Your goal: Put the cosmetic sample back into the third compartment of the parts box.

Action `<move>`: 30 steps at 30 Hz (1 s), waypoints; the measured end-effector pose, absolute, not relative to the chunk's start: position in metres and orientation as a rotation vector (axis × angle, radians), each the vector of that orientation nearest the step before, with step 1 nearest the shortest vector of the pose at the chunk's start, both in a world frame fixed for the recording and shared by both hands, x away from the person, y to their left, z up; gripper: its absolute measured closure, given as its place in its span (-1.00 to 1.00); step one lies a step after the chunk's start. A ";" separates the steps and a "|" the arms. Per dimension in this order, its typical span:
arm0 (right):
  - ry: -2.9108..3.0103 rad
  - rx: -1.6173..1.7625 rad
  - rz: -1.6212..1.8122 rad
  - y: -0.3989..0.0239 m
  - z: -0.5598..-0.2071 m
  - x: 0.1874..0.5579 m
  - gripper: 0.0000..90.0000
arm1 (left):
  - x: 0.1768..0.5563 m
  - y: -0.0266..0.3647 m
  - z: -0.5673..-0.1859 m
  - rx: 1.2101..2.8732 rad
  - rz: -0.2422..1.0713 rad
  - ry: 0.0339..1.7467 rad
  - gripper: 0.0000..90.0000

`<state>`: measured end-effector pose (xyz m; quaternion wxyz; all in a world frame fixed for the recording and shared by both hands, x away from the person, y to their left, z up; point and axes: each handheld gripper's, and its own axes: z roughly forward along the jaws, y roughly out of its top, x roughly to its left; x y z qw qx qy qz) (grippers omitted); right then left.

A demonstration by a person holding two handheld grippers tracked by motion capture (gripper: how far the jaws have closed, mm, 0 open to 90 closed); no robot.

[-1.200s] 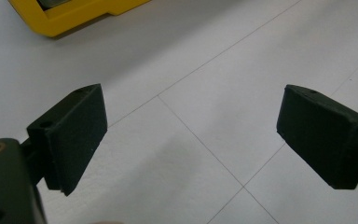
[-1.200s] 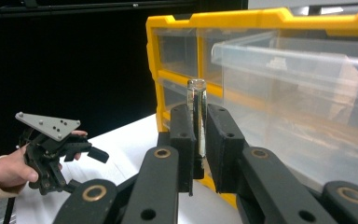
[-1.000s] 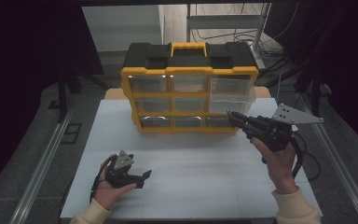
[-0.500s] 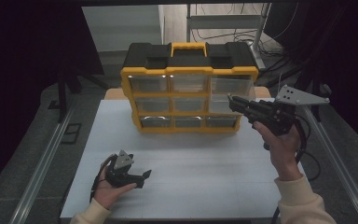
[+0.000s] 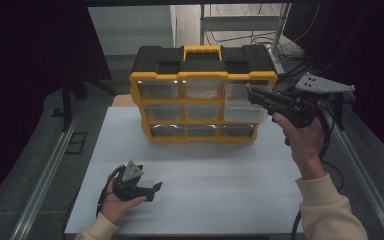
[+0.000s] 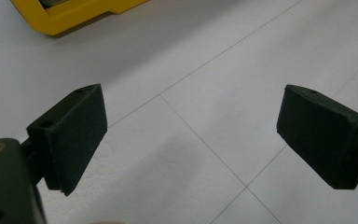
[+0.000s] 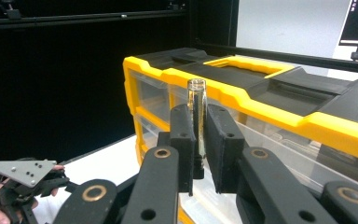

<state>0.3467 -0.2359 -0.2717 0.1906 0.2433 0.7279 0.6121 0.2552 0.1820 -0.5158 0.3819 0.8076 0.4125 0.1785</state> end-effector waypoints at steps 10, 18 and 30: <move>2.047 0.733 1.663 -0.237 -0.274 0.365 0.81 | 0.255 0.182 -0.516 2.058 0.455 1.053 -0.80; 2.044 0.766 1.616 -0.235 -0.277 0.378 0.81 | 0.255 0.182 -0.516 2.058 0.454 1.053 -0.80; 2.032 0.771 1.603 -0.234 -0.278 0.383 0.79 | 0.255 0.182 -0.516 2.060 0.454 1.052 -0.80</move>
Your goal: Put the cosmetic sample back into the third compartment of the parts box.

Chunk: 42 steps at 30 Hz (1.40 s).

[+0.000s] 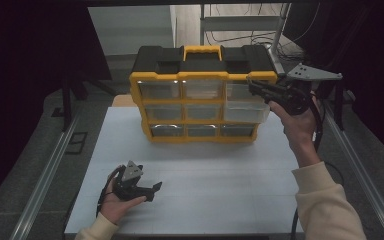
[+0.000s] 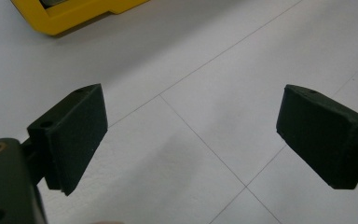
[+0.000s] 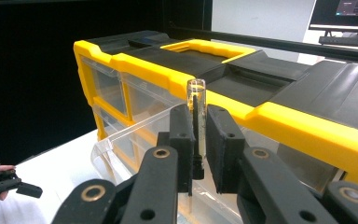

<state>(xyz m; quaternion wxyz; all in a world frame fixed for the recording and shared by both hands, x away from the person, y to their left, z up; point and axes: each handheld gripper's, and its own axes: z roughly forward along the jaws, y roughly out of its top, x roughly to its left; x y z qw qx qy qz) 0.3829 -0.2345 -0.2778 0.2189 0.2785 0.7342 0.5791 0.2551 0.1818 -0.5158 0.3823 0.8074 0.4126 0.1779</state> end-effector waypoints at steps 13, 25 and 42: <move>2.025 0.800 1.580 -0.230 -0.280 0.379 -0.35 | 0.255 0.182 -0.516 2.057 0.454 1.054 -0.80; 2.054 0.767 1.636 -0.237 -0.281 0.368 -0.49 | 0.256 0.184 -0.514 2.042 0.442 1.057 -0.80; 2.013 0.704 1.686 -0.243 -0.282 0.338 -0.52 | 0.253 0.189 -0.509 2.021 0.457 1.070 -0.80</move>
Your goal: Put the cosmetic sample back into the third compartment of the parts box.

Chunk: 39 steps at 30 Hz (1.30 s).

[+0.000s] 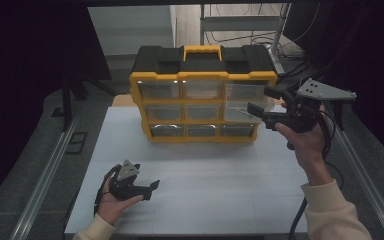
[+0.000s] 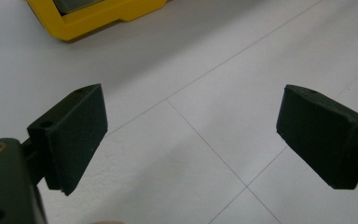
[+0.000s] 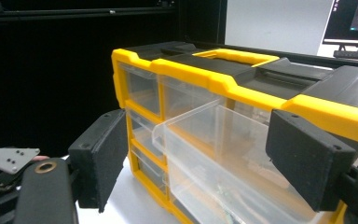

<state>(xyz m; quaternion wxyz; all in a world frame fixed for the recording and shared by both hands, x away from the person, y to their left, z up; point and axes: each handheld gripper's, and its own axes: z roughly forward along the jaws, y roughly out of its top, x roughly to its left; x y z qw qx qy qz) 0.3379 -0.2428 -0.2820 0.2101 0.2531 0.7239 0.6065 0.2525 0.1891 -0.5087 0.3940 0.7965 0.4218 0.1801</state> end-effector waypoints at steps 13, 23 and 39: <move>1.987 0.713 1.706 -0.259 -0.297 0.308 -0.51 | 0.252 0.188 -0.509 2.022 0.456 1.060 -0.80; 2.037 0.743 1.667 -0.267 -0.327 0.298 -0.52 | 0.254 0.188 -0.510 2.025 0.457 1.065 -0.80; 2.092 0.847 1.588 -0.278 -0.388 0.290 -0.50 | 0.254 0.187 -0.510 2.020 0.465 1.063 -0.80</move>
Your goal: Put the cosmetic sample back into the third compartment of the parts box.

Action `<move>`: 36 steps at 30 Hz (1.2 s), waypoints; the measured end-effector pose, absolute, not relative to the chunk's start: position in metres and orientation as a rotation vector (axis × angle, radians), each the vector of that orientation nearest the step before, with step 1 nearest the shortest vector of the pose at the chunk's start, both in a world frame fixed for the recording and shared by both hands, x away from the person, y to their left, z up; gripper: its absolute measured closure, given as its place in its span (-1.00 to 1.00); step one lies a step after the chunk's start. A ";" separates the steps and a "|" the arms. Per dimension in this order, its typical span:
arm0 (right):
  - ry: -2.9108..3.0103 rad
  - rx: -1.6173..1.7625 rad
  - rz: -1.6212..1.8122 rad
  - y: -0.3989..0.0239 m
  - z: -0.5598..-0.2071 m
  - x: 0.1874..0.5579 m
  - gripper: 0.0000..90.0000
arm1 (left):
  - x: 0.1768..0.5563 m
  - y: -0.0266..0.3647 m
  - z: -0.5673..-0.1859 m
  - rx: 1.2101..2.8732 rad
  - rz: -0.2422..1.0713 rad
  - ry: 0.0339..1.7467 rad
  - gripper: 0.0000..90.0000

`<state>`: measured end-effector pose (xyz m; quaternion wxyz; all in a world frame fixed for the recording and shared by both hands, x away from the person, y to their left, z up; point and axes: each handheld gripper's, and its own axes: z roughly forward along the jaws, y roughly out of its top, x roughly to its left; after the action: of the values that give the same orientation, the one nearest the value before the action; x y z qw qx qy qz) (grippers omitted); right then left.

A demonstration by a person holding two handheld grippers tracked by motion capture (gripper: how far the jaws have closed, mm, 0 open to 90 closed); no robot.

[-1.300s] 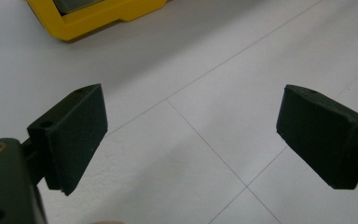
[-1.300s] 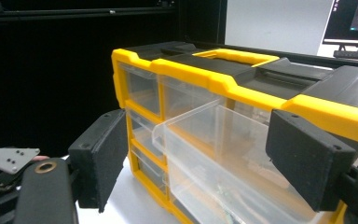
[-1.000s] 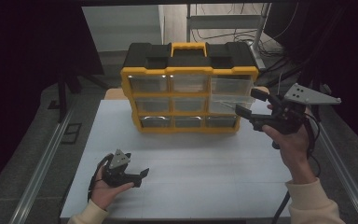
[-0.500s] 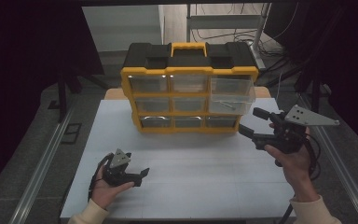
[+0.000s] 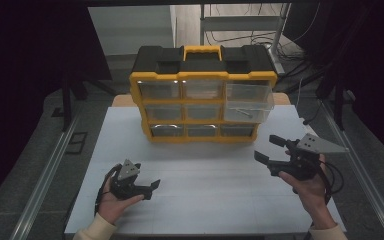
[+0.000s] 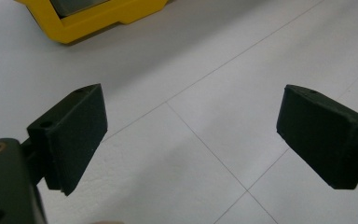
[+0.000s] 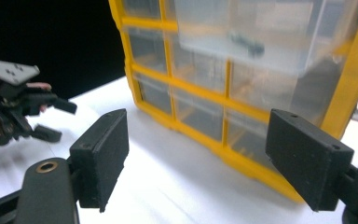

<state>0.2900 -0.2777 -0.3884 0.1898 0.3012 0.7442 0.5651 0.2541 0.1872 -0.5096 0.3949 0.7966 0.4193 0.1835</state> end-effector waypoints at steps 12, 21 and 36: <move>2.151 0.956 1.465 -0.290 -0.435 0.283 -0.50 | 0.254 0.187 -0.509 2.016 0.463 1.064 -0.80; 2.220 0.995 1.346 -0.290 -0.465 0.280 -0.50 | 0.254 0.187 -0.510 2.024 0.465 1.059 -0.80; 2.245 1.072 1.273 -0.295 -0.494 0.291 -0.51 | 0.255 0.186 -0.512 2.026 0.466 1.052 -0.80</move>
<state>0.2912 -0.2954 -0.4938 0.1726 0.3779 0.7912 0.4487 0.2555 0.1865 -0.5119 0.3946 0.7990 0.4148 0.1839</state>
